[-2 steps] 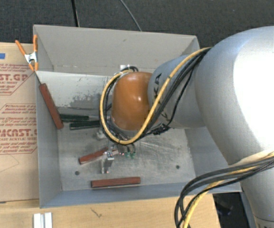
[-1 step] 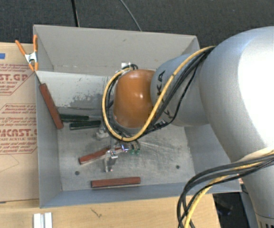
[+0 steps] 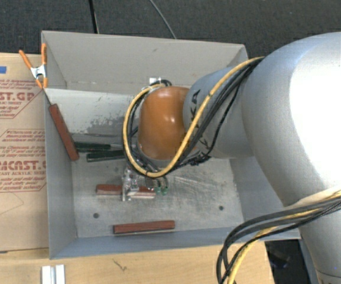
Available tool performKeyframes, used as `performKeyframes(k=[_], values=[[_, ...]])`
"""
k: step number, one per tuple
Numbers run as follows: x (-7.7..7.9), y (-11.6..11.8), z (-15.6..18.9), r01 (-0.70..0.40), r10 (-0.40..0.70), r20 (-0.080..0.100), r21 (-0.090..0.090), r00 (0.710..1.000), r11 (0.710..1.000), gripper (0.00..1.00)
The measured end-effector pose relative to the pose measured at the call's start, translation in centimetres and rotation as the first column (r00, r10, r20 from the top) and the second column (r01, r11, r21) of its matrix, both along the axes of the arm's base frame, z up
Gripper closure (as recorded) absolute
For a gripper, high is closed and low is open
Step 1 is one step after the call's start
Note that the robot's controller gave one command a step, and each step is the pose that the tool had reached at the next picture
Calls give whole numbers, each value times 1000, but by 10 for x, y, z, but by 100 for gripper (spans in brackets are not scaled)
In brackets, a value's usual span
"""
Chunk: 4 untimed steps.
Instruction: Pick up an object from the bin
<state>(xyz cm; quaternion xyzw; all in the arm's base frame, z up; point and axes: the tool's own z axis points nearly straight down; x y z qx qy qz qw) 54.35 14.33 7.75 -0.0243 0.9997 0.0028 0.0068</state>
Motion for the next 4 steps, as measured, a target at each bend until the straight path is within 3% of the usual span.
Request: performKeyframes(k=[4], values=[[-3,-1,14,0,0,-17,-5,1000,1000,100]])
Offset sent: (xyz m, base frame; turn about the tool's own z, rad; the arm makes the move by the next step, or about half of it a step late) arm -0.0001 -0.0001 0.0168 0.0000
